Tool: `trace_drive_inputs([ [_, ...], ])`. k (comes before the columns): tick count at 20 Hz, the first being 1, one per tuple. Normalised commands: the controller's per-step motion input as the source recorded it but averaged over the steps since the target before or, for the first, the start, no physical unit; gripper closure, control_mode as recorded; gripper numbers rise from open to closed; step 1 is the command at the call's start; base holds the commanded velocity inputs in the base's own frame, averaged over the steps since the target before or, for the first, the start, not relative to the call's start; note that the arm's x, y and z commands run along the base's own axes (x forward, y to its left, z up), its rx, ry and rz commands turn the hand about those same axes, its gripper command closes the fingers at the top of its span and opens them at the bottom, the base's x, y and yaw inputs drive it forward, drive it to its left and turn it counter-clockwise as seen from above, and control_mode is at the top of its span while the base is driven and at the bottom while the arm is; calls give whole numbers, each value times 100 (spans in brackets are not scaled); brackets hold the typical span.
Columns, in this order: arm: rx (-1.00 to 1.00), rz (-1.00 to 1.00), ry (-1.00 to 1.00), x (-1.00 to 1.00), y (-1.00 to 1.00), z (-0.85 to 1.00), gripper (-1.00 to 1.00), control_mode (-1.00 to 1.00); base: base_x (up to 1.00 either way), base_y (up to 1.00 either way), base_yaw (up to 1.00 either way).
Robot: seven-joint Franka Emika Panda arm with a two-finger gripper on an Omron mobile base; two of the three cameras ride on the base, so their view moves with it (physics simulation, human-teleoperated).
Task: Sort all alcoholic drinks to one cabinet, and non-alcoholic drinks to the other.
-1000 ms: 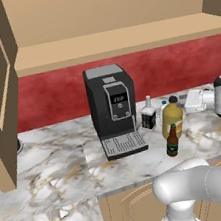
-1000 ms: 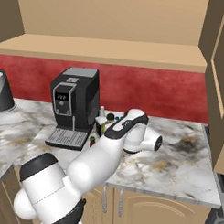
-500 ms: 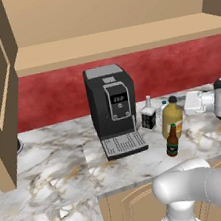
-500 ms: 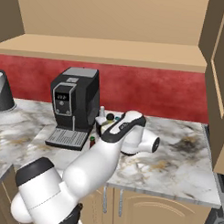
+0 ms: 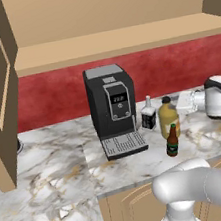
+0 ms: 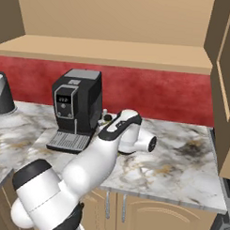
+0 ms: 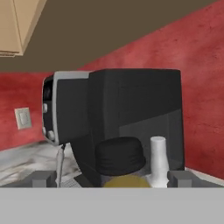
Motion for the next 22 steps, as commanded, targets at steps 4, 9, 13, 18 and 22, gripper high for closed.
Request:
trace_drive_inputs([
  [4,-1,0,3,24,0,0,-100,-100,0,0,0],
  [9,-1,0,2,11,0,0,-100,-100,0,0,0],
  [13,-3,0,1,0,0,0,-100,-100,0,0,0],
  [18,-4,0,0,0,0,0,-100,-100,0,0,0],
  [22,-1,0,1,0,4,0,100,-100,0,0,0],
])
